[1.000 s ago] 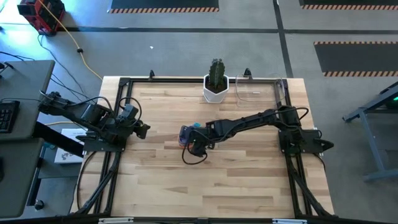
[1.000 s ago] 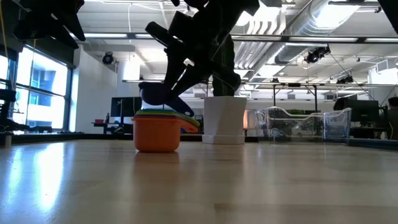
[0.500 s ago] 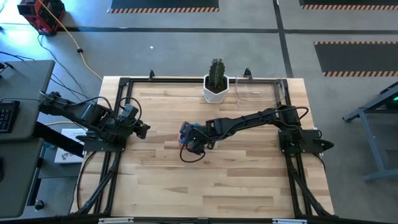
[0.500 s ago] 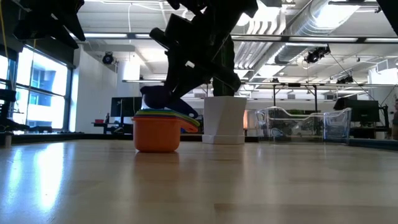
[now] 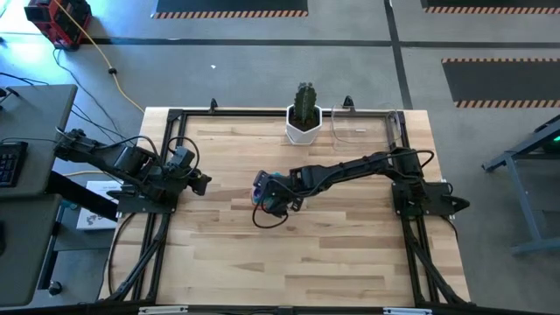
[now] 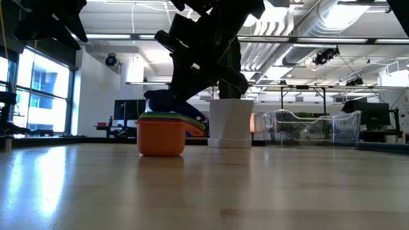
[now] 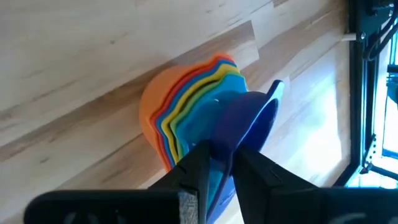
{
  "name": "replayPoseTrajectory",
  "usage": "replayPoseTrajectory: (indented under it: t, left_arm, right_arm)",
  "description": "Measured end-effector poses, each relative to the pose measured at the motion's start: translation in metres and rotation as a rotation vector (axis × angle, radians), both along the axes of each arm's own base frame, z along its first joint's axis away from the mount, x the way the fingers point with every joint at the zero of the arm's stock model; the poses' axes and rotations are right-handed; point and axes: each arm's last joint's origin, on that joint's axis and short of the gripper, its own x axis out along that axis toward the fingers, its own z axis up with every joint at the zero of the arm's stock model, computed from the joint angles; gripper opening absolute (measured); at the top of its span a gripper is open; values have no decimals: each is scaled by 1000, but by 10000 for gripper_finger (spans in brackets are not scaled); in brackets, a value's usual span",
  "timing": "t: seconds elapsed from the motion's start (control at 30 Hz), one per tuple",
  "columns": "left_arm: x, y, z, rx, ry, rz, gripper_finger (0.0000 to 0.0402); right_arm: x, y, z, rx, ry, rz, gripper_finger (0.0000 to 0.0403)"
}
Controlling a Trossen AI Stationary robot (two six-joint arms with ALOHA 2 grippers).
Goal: Nest measuring cups in basket
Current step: Stack the violet measuring cup on top of the light blue measuring cup, then put the stack of measuring cups into the transparent bin
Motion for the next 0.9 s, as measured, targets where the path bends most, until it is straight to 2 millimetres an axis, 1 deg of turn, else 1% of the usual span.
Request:
replayPoseTrajectory:
  t: [0.2,0.5,0.6,0.77,0.9]
  left_arm:
    - [1,0,1,-4,-9,-1,104]
    - [2,-1,1,-9,-25,-1,104]
    - [2,-1,1,-9,-24,-1,104]
    - [2,-1,1,-9,-24,-2,104]
    - [2,-1,1,-9,-24,-2,104]
  right_arm:
    - [0,0,0,5,1,9,63]
    - [0,0,0,22,-5,-28,96]
    - [0,0,0,23,-7,-43,102]
    - [0,-3,1,0,-40,-193,103]
    - [-2,-5,0,41,-68,-361,103]
